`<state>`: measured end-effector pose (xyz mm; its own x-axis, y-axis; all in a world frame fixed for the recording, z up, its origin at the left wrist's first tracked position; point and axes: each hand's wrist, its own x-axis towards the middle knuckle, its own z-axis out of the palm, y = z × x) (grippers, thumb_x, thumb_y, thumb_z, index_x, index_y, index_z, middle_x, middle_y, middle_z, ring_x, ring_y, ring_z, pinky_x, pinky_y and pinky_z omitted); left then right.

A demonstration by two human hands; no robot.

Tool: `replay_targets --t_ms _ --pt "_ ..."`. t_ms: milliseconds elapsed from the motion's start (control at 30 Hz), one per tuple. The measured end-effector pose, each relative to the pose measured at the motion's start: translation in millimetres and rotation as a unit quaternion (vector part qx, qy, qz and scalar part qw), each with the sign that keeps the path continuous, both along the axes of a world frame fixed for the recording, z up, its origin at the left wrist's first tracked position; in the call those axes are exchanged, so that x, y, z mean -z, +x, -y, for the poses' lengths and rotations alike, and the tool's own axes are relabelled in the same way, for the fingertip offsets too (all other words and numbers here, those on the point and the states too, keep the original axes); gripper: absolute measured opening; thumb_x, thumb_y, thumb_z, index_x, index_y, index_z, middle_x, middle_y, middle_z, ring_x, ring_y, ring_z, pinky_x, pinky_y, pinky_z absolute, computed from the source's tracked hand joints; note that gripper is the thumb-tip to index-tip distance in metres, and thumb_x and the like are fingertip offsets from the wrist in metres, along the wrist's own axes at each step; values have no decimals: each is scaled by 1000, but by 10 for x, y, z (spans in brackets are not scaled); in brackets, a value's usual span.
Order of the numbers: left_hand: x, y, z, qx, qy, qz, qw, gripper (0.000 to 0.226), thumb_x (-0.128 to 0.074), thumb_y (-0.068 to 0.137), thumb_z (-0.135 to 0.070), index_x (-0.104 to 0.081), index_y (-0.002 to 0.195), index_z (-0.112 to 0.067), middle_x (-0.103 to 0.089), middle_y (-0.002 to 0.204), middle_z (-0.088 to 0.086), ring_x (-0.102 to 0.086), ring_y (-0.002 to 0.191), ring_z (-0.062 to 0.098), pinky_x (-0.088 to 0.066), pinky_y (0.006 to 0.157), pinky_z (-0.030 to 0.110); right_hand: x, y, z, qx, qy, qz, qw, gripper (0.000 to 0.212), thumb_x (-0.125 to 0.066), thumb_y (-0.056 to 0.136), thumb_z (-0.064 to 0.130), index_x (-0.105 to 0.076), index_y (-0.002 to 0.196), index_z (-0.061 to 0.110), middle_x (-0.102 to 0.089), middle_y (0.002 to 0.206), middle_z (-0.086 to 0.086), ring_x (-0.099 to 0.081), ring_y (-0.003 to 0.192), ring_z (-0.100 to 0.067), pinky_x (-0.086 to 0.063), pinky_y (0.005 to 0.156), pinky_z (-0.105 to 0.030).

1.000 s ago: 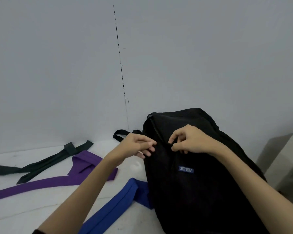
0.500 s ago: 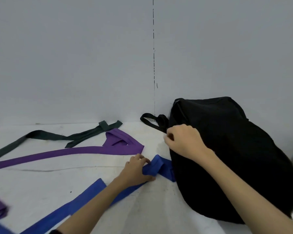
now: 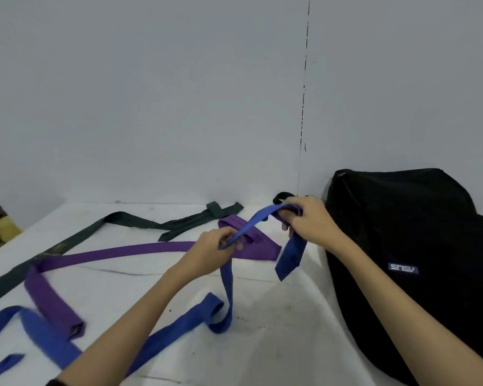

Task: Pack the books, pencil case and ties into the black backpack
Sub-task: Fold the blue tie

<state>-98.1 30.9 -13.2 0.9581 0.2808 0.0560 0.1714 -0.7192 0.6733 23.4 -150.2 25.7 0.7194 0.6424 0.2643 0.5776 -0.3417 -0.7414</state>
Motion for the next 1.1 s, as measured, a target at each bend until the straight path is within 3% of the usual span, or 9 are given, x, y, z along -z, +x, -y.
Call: replay_targets --t_ms 133,233,333,467,600,767,933,1000,1100 --pt "-191 -349 -573 -3 -125 -82 989 22 -49 98 -16 -70 96 -9 -75 90 -1 -70 81 8 -52 77 21 -283 187 -40 137 162 -108 971 28 -48 91 4 -60 68 14 -66 64 -6 -60 55 -19 -47 63 -31" --pt "-492 -503 -840 -25 -161 -73 984 29 -48 99 -20 -66 91 1 -74 77 6 -71 72 17 -54 75 28 -322 196 -121 254 -52 35 965 20 -53 90 17 -61 108 14 -64 114 -14 -59 102 -33 -43 84 -39" --pt "-895 -431 -843 28 -88 -68 993 30 -51 97 -26 -63 81 -4 -66 60 0 -60 53 11 -48 60 23 -434 -151 -435 34 -139 59 988 68 -69 83 30 -35 142 28 -39 142 5 -37 130 -16 -33 105 -36" --pt "-1435 -268 -703 133 -11 -44 990 30 -57 93 -30 -66 74 -9 -55 58 1 -48 50 9 -38 55 16 -711 -604 -930 -182 -12 -108 977 27 -65 88 26 -62 110 10 -64 98 7 -58 92 -7 -42 79 -15" --pt "-1578 -406 -1031 190 -107 -47 975 24 -65 88 -31 -64 111 -25 -59 69 -7 -53 65 8 -45 70 17 -941 -567 -1022 -135 86 -135 978 15 -56 94 12 -62 86 1 -55 55 -2 -57 52 -17 -47 60 -19" --pt "-1258 -535 -1635 106 -37 -36 993 11 -61 91 -15 -66 100 -20 -49 59 -14 -46 63 7 -38 74 19 -1125 -362 -910 -11 254 -196 947 17 -53 93 10 -61 79 6 -56 56 -4 -57 53 -18 -46 62 -26" --pt "-1540 -435 -1680 52 -43 67 995 40 -33 94 -1 -70 89 -17 -50 61 -9 -34 58 9 -32 63 20 -1101 -535 -1069 -63 -77 -86 991 42 -58 84 51 -70 89 11 -73 92 4 -66 91 -11 -49 85 -29" --pt "-1828 -341 -1476 115 19 76 990 44 -34 91 0 -72 101 -19 -65 77 -10 -40 64 10 -32 64 20 -1142 -698 -1291 -118 -23 -116 986 51 -55 78 55 -66 98 10 -73 98 1 -68 95 -14 -49 87 -31" --pt "-2243 -252 -1242 164 45 117 979 40 -37 90 -1 -69 106 -18 -67 98 -2 -51 77 8 -38 68 17 -1250 -819 -1557 -139 121 -157 970 31 -59 87 40 -61 92 10 -70 87 -6 -67 85 -20 -50 79 -32"
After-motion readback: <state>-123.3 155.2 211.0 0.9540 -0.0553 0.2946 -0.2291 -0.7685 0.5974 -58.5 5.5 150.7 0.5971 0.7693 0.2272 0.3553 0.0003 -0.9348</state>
